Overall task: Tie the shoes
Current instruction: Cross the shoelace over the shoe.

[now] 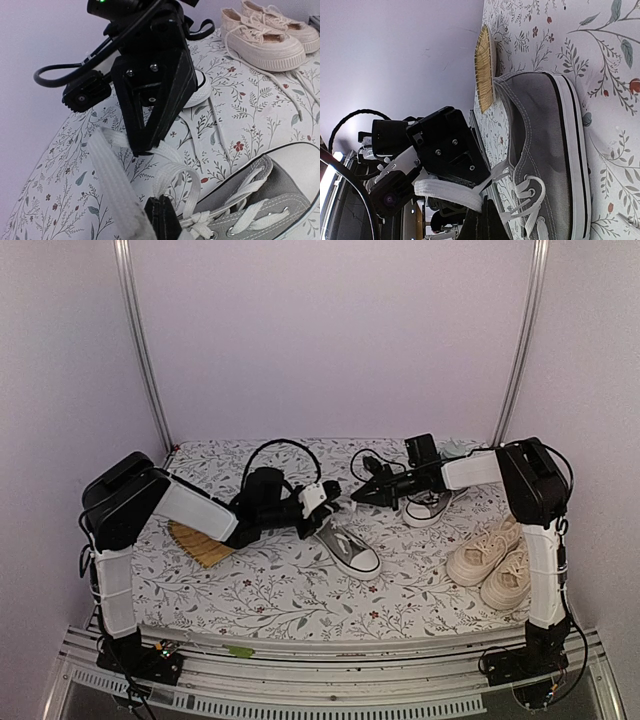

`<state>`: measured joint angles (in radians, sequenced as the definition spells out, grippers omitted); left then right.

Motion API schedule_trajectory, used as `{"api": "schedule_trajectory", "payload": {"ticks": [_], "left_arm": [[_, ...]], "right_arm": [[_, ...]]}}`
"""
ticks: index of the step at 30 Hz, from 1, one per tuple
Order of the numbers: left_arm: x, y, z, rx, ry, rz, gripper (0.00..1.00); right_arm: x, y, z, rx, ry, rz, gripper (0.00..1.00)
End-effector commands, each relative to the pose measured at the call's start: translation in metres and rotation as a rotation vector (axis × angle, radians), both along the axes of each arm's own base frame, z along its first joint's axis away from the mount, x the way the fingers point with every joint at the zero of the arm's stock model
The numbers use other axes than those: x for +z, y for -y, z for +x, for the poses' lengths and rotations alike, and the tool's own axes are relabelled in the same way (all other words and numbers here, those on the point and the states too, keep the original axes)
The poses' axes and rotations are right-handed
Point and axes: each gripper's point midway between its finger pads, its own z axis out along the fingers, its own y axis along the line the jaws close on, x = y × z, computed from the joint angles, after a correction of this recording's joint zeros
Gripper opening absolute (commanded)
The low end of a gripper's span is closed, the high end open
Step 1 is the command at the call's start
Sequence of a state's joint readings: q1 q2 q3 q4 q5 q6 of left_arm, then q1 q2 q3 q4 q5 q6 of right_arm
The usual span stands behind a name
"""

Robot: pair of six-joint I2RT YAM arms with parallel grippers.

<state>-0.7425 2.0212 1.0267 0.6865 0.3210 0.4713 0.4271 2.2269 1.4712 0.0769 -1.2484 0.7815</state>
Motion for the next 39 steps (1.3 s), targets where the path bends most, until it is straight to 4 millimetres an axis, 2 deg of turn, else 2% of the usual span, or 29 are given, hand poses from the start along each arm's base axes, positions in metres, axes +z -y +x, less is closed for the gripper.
{"api": "schedule_trajectory", "payload": {"ticks": [1, 6, 11, 17, 25, 26, 27, 34, 36, 39], "left_arm": [[0.026, 0.000, -0.002, -0.001, 0.070, -0.059, 0.00], [0.021, -0.004, -0.004, 0.010, 0.064, -0.051, 0.00], [0.019, -0.011, -0.002, 0.024, 0.060, -0.057, 0.00], [0.019, -0.015, 0.002, 0.031, 0.054, -0.058, 0.00], [0.015, -0.016, 0.002, 0.027, 0.041, -0.055, 0.00], [0.013, -0.016, 0.001, 0.026, 0.038, -0.054, 0.00], [0.013, -0.016, 0.001, 0.025, 0.036, -0.054, 0.00], [0.007, -0.009, 0.003, 0.025, 0.021, -0.028, 0.00], [0.006, -0.008, -0.001, 0.012, 0.011, -0.019, 0.00], [0.002, -0.009, -0.006, 0.010, 0.005, 0.005, 0.00]], "right_arm": [[0.004, -0.012, -0.012, 0.050, -0.009, 0.033, 0.01], [0.001, -0.026, -0.011, 0.075, -0.006, 0.042, 0.01], [-0.015, -0.029, -0.009, 0.082, -0.037, 0.033, 0.01], [-0.013, -0.027, -0.024, 0.136, -0.068, 0.036, 0.01], [-0.010, -0.021, -0.040, 0.224, -0.019, 0.019, 0.01], [-0.026, -0.021, -0.041, 0.228, -0.040, -0.004, 0.01], [-0.032, -0.020, -0.040, 0.229, -0.053, -0.030, 0.01], [-0.056, -0.014, -0.035, 0.265, 0.033, -0.146, 0.18], [-0.064, -0.012, -0.034, 0.260, 0.031, -0.194, 0.26], [-0.066, -0.007, -0.031, 0.249, 0.055, -0.248, 0.35]]}}
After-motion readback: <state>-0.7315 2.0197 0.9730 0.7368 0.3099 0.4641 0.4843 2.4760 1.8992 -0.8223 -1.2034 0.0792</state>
